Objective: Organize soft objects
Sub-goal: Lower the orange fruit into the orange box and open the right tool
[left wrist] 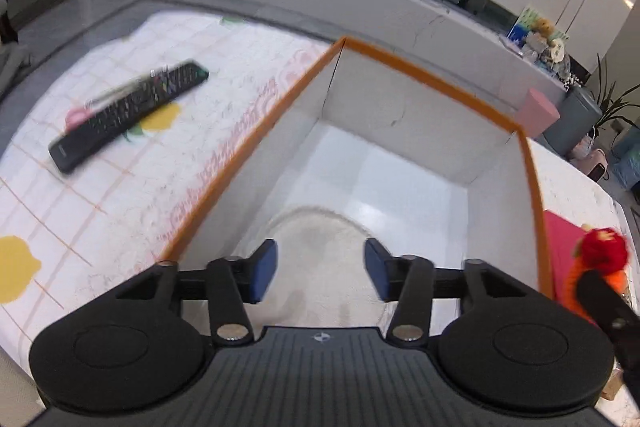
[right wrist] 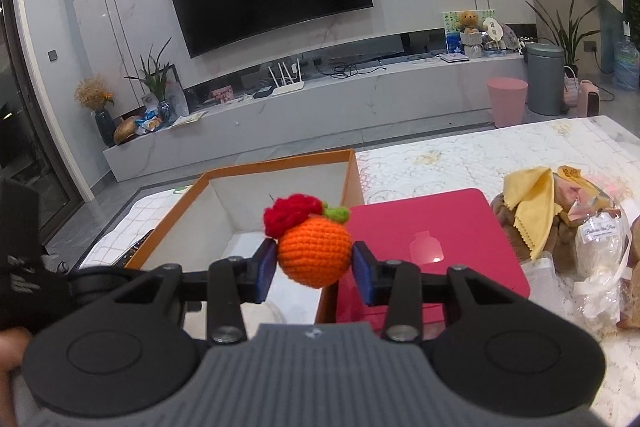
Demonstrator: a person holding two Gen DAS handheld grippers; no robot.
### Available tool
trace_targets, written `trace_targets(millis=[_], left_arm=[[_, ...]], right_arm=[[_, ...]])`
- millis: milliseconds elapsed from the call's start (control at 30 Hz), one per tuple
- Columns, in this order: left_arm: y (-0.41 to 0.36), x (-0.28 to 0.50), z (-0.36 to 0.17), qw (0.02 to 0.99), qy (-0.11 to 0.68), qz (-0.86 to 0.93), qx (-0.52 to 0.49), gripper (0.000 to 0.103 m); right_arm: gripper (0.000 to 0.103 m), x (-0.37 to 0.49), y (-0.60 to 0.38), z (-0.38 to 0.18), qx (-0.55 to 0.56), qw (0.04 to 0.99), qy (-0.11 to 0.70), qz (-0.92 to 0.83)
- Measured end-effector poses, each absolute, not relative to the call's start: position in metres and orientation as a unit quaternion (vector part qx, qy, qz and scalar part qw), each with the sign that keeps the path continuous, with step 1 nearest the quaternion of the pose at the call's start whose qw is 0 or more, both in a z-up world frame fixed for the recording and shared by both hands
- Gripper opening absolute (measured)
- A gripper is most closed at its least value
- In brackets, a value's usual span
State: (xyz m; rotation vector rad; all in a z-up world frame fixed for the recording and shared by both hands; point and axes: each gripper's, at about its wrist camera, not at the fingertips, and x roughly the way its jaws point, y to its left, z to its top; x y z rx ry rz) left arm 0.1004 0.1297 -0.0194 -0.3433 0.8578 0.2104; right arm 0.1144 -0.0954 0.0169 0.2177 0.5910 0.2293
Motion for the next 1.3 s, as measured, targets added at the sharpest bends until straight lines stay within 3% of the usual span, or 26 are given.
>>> trace_targets(millis=[33,300,633,1067,1300], left_arm=[[0.127,0.099,-0.014,0.895,0.404,0.105,-0.153,0.072],[0.125,0.094,0.012,0.918,0.370,0.097,-0.104,0.072],[0.140,0.102,0.000,0.918,0.383,0.075,-0.076,0.072],[0.152,0.098,0.005,0.919,0.370,0.052,-0.122,0.072],[0.151,0.103,-0.001,0.915,0.380,0.035,-0.132,0.072]], right_arm=[[0.041,0.115,-0.095,0.016,0.107,0.944,0.291,0.111],[0.041,0.120,-0.092,0.011,0.106,0.936,0.309,0.132],[0.039,0.127,-0.058,0.018,0.028,0.920,0.354,0.166],[0.035,0.151,0.008,0.010,-0.262,0.814,0.470,0.219],[0.034,0.158,0.029,0.005,-0.320,0.766,0.506,0.233]])
